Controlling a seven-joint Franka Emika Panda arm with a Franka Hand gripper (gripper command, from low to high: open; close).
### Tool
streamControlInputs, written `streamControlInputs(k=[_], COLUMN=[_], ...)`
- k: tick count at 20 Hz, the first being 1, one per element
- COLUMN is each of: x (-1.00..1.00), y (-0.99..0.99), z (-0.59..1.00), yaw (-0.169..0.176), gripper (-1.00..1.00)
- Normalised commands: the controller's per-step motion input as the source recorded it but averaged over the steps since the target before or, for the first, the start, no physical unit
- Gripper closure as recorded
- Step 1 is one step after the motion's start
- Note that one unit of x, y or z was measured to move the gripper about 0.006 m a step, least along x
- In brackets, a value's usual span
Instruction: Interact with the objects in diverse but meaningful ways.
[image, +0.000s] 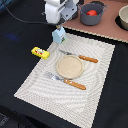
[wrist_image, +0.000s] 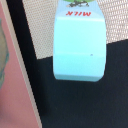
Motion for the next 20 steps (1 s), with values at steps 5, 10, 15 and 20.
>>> streamControlInputs(k=[5, 10, 15, 20], x=[0.07, -0.03, -0.22, -0.23], y=[0.04, 0.04, 0.06, 0.04], z=[-0.33, -0.41, -0.41, -0.29], yaw=[0.044, 0.04, 0.036, 0.045], gripper=[-1.0, -1.0, 1.0, 1.0])
